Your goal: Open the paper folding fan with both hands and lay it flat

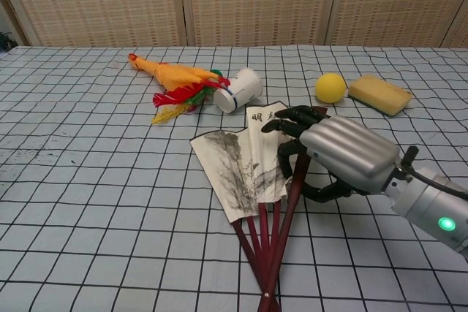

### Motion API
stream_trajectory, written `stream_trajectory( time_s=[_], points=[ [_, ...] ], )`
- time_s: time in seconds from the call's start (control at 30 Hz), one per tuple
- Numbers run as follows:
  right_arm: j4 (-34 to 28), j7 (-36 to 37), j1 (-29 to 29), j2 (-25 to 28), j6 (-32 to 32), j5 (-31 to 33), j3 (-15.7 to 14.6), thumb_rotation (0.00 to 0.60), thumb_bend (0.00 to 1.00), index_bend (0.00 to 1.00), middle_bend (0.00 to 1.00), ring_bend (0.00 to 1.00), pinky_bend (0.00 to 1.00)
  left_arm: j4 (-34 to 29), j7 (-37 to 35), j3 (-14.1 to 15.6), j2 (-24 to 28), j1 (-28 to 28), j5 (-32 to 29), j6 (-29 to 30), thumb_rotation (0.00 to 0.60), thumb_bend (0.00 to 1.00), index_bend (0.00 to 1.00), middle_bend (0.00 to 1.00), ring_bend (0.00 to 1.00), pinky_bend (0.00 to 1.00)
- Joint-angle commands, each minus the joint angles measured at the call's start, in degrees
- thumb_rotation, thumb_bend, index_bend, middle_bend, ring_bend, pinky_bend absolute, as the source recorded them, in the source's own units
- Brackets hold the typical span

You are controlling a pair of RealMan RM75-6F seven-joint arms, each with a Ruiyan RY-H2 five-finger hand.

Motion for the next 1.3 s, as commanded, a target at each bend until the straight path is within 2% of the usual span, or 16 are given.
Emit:
stream_trajectory(
  time_s=[0.03,0.13,0.2,0.23,0.27,0.37,0.53,0.63,0.73,0.83,1.07,1.3],
  points=[
    [-7.87,2.87,0.09,3.23,-1.06,2.72,1.03,0.6,0.57,0.72,0.12,0.0,0.0,0.44,-2.24,0.2,-0.07,-0.59,0.18,-0.8,0.6,0.47,0.0,0.0,0.0,0.12],
    [-10.7,3.44,0.22,4.34,-2.2,4.05,1.57,0.6,0.57,0.72,0.12,0.0,0.0,0.94,-3.72,0.28,-0.18,-0.95,0.33,-1.17,0.6,0.47,0.02,0.0,0.0,0.12],
    [-14.27,4.22,0.45,5.64,-3.71,5.95,2.47,0.6,0.56,0.73,0.13,0.0,0.0,1.72,-5.87,0.39,-0.45,-1.42,0.5,-1.65,0.6,0.47,0.08,0.0,0.0,0.12],
    [-16.25,4.65,0.66,6.38,-4.52,7.08,3.15,0.6,0.56,0.73,0.13,0.0,0.0,2.21,-7.1,0.44,-0.64,-1.68,0.56,-1.92,0.6,0.47,0.14,0.0,0.0,0.12],
    [-20.0,6.41,1.23,6.97,-5.49,10.16,6.07,0.6,0.57,0.74,0.13,0.0,0.0,2.71,-11.03,0.82,-1.34,-2.49,1.39,-2.48,0.6,0.48,0.21,0.0,0.0,0.12],
    [-26.15,6.23,2.3,8.4,-9.01,15.57,9.37,0.6,0.57,0.75,0.14,0.0,0.0,4.94,-17.35,1.79,-2.47,-3.41,3.03,-2.49,0.6,0.49,0.36,0.0,0.0,0.12],
    [-31.96,5.05,3.68,8.45,-11.45,22.35,13.73,0.6,0.57,0.75,0.14,0.0,0.0,7.43,-20.74,2.18,-4.6,-4.05,3.55,-2.4,0.6,0.49,0.49,0.02,0.0,0.12],
    [-34.8,4.65,4.88,7.69,-12.85,26.52,16.3,0.6,0.56,0.75,0.14,0.0,0.0,7.64,-25.26,3.0,-5.29,-4.71,3.82,-3.24,0.6,0.49,0.44,0.02,0.0,0.12],
    [-37.76,3.28,6.39,6.99,-14.08,30.14,18.41,0.6,0.56,0.76,0.14,0.0,0.0,8.52,-28.32,3.29,-6.41,-5.51,4.3,-3.51,0.6,0.48,0.28,0.0,0.0,0.11],
    [-40.14,0.42,8.01,6.19,-14.36,32.92,19.92,0.6,0.57,0.76,0.14,0.0,0.0,9.33,-31.26,2.97,-8.32,-6.33,4.04,-3.81,0.6,0.47,0.17,0.0,0.0,0.11],
    [-44.09,-6.54,10.45,2.7,-11.28,37.65,21.57,0.6,0.57,0.76,0.14,0.0,0.0,10.13,-35.8,-0.24,-13.49,-8.83,1.34,-4.69,0.6,0.46,0.18,0.0,0.0,0.1],
    [-46.24,-13.04,13.13,-0.24,-8.25,41.31,22.81,0.6,0.57,0.76,0.14,0.0,0.0,7.72,-40.13,-1.56,-16.14,-10.12,0.36,-4.19,0.6,0.46,0.1,0.0,0.0,0.1]
  ],
)
